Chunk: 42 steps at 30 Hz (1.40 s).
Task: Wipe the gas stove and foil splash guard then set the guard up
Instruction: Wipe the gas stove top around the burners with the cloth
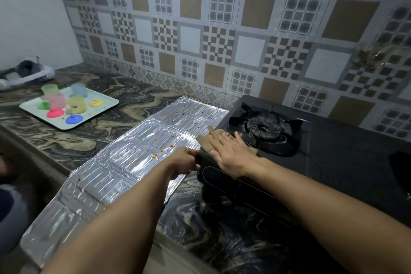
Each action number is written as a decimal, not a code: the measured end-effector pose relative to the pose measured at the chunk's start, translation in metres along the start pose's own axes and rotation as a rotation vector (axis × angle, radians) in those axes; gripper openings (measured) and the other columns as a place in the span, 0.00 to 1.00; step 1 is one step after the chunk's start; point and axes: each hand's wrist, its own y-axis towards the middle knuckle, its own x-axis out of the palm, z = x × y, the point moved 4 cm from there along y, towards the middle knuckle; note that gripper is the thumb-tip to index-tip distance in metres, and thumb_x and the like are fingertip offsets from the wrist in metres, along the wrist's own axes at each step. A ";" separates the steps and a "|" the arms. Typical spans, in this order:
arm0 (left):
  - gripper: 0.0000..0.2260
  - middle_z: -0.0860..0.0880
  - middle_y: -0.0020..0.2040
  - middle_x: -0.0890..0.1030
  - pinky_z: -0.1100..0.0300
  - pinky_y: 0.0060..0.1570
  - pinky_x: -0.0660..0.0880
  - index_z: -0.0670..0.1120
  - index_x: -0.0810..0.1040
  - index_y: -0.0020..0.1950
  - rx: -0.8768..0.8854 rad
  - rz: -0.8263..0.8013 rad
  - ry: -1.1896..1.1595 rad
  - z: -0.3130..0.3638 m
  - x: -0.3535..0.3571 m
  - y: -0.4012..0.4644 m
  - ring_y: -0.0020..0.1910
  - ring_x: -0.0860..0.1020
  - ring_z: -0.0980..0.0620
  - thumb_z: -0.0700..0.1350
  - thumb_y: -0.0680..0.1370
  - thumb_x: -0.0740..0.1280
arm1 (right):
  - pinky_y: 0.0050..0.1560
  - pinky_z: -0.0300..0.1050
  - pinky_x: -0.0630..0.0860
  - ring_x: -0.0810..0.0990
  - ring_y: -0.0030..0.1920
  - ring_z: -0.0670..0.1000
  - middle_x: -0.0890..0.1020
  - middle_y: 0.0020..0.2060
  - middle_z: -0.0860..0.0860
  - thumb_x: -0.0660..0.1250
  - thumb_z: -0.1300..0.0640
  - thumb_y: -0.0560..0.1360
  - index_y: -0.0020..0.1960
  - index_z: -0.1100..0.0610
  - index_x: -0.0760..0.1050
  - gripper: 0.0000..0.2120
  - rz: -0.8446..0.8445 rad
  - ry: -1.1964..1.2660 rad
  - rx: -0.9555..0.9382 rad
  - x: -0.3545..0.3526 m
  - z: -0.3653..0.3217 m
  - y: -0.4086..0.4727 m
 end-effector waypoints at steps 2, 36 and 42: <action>0.22 0.49 0.35 0.77 0.61 0.36 0.68 0.49 0.83 0.41 -0.017 0.014 0.009 0.000 0.000 -0.001 0.32 0.71 0.54 0.26 0.73 0.56 | 0.75 0.66 0.40 0.48 0.79 0.57 0.44 0.79 0.54 0.44 0.46 0.83 0.79 0.57 0.47 0.28 -0.029 -0.052 0.048 -0.005 0.001 0.016; 0.05 0.42 0.41 0.80 0.65 0.26 0.66 0.43 0.82 0.51 -0.082 0.237 0.090 -0.008 -0.011 -0.005 0.38 0.77 0.47 0.40 0.76 0.69 | 0.77 0.57 0.41 0.41 0.79 0.52 0.42 0.79 0.49 0.47 0.43 0.80 0.78 0.40 0.42 0.29 -0.009 -0.111 -0.135 0.015 0.015 -0.041; 0.06 0.40 0.44 0.81 0.57 0.46 0.71 0.45 0.79 0.39 0.067 0.486 0.299 0.049 0.001 -0.005 0.47 0.78 0.42 0.40 0.73 0.64 | 0.77 0.51 0.42 0.43 0.79 0.51 0.45 0.79 0.50 0.35 0.36 0.74 0.79 0.46 0.41 0.35 0.031 -0.071 0.000 0.018 0.048 -0.095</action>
